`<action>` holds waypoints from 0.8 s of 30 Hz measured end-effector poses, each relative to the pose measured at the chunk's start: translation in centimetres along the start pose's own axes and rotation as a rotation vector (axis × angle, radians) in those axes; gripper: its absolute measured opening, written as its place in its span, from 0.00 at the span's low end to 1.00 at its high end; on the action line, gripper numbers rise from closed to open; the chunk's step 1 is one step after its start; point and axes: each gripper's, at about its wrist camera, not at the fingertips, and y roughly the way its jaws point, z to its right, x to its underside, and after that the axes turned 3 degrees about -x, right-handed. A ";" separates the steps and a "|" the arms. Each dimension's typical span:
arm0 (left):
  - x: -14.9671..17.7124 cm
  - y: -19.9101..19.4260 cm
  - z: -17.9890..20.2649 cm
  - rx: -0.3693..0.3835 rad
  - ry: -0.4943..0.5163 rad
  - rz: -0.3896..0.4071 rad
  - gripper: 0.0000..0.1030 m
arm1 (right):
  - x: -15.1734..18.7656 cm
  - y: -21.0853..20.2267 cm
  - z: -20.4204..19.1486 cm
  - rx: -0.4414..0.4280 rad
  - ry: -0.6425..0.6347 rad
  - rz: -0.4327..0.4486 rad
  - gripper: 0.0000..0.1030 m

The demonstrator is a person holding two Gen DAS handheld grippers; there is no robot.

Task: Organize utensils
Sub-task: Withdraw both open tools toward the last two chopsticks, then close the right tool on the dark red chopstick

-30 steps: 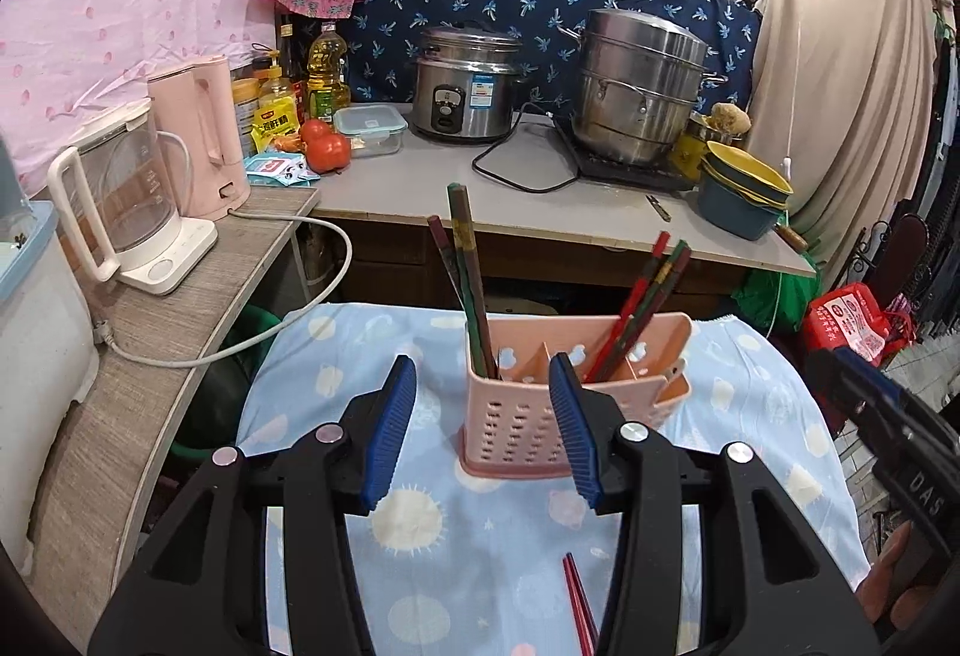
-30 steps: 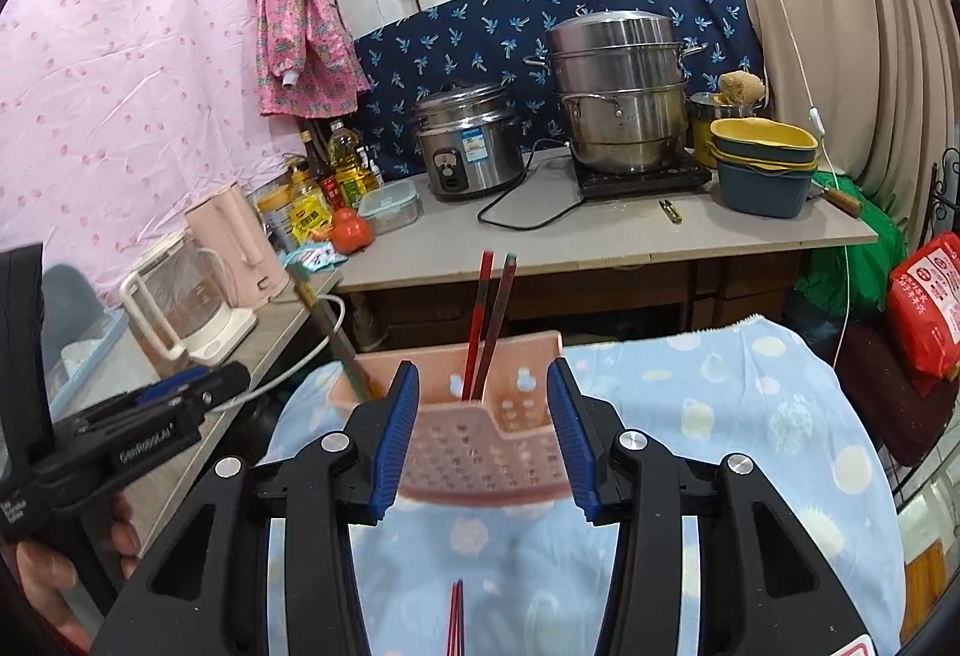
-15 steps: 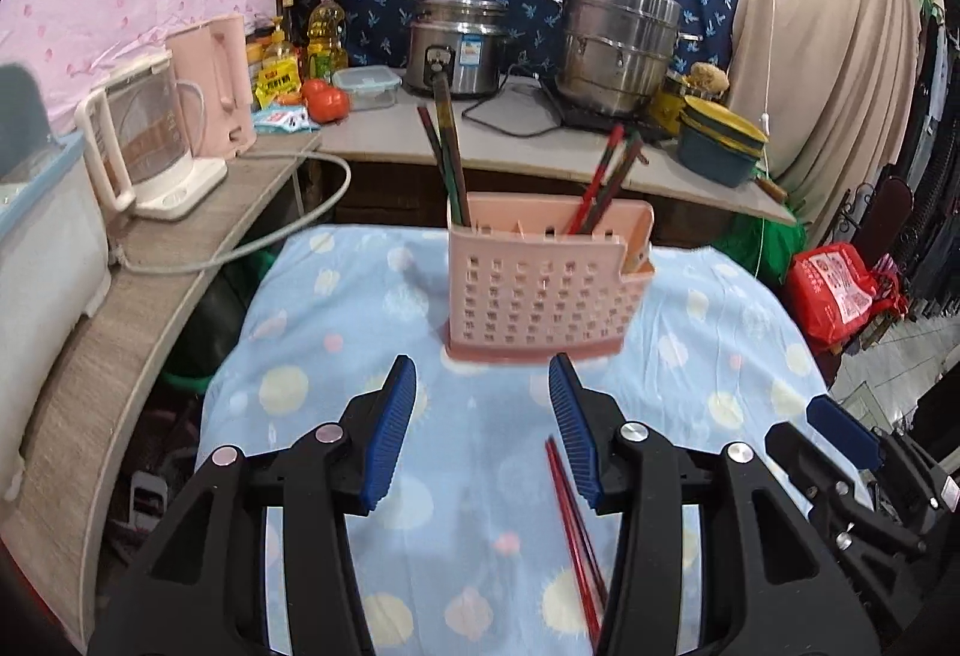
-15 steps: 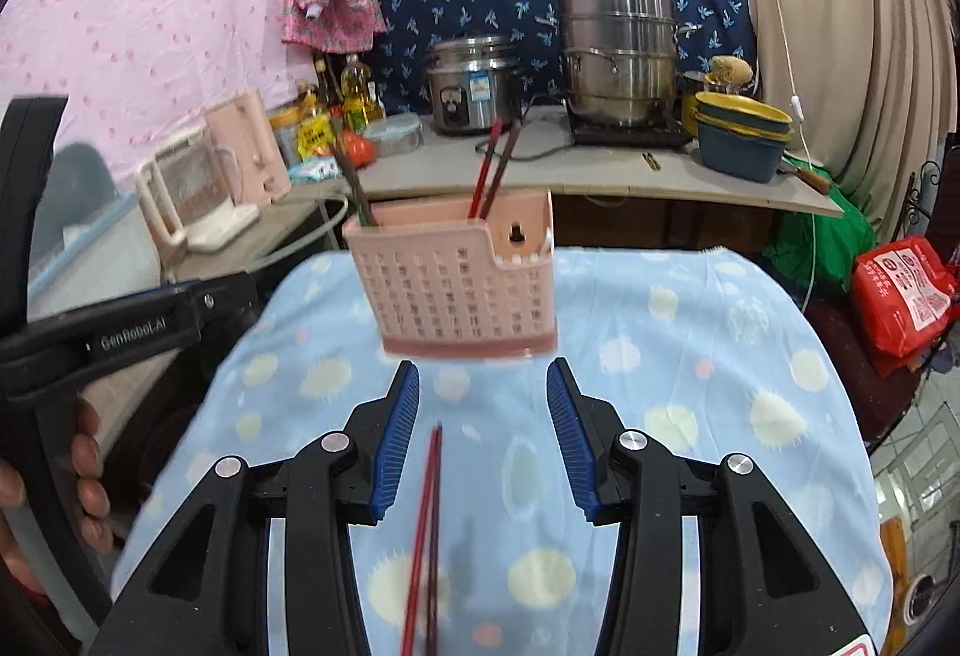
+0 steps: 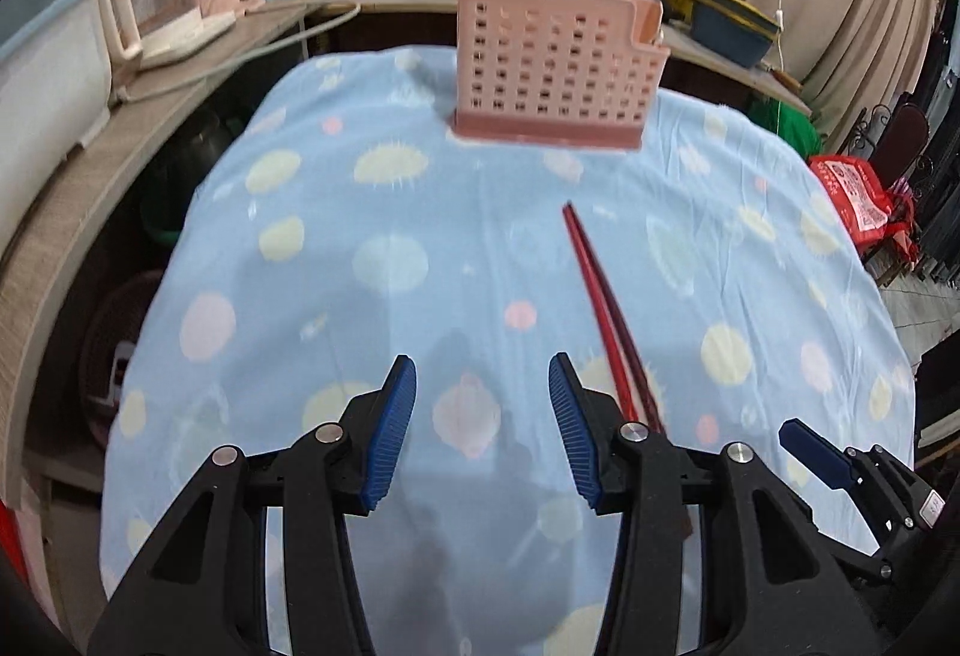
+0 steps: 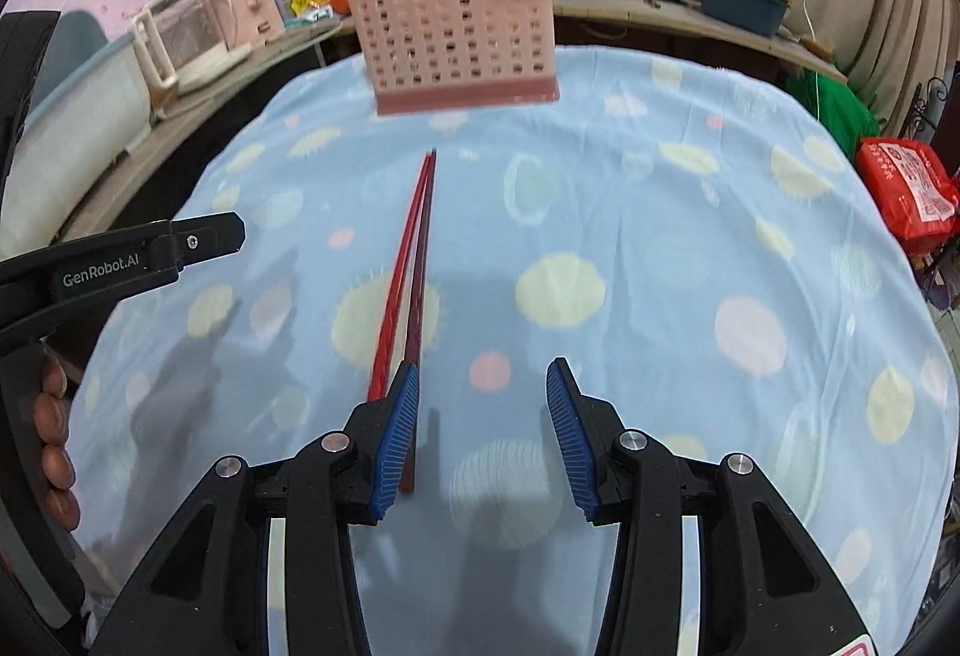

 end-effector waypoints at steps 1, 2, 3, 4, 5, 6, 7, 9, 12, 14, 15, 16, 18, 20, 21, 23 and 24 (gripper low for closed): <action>0.6 0.2 0.2 -0.001 0.004 -0.008 0.43 | 0.3 0.3 -0.1 -0.004 0.001 -0.009 0.42; 1.1 0.3 0.3 -0.001 0.007 -0.013 0.43 | 0.8 0.5 -0.2 -0.009 0.002 -0.019 0.42; 1.7 0.5 0.5 0.001 0.011 -0.019 0.43 | 1.1 0.5 -0.4 -0.010 -0.002 -0.022 0.42; 2.2 0.6 0.7 0.003 0.015 -0.024 0.43 | 1.3 0.5 -0.5 -0.009 -0.006 -0.023 0.42; 2.5 0.7 0.8 0.004 0.018 -0.029 0.43 | 1.5 0.6 -0.7 -0.009 -0.011 -0.025 0.42; 2.9 0.7 0.9 0.004 0.021 -0.034 0.43 | 1.6 0.6 -0.8 -0.012 -0.014 -0.028 0.42; 3.2 0.8 1.0 0.006 0.022 -0.038 0.43 | 1.7 0.6 -1.0 -0.014 -0.018 -0.030 0.42; 3.9 0.9 1.1 0.007 0.025 -0.047 0.43 | 2.0 0.8 -1.3 -0.019 -0.026 -0.038 0.41; 4.5 1.1 1.1 -0.003 0.029 -0.058 0.43 | 2.1 1.2 -1.7 -0.025 -0.033 -0.047 0.39; 4.7 1.3 1.0 -0.002 0.028 -0.068 0.43 | 2.2 1.4 -1.9 -0.029 -0.034 -0.051 0.35; 4.8 1.3 1.0 -0.004 0.029 -0.071 0.43 | 2.2 1.5 -1.9 -0.031 -0.034 -0.055 0.32; 4.9 1.4 1.0 -0.006 0.030 -0.073 0.43 | 2.2 1.6 -2.0 -0.032 -0.036 -0.058 0.30; 5.0 1.4 1.0 -0.006 0.030 -0.076 0.43 | 2.2 1.9 -2.0 -0.031 -0.040 -0.063 0.28; 5.1 1.5 1.1 -0.005 0.034 -0.080 0.43 | 2.3 2.1 -2.0 -0.028 -0.040 -0.065 0.25; 5.1 1.5 1.1 -0.003 0.035 -0.081 0.43 | 2.3 2.1 -1.9 -0.027 -0.038 -0.066 0.24; 5.2 1.5 1.3 0.001 0.040 -0.082 0.43 | 2.3 2.2 -1.8 -0.025 -0.036 -0.064 0.19; 5.2 1.5 1.4 0.004 0.043 -0.082 0.43 | 2.3 2.2 -1.8 -0.019 -0.039 -0.063 0.13</action>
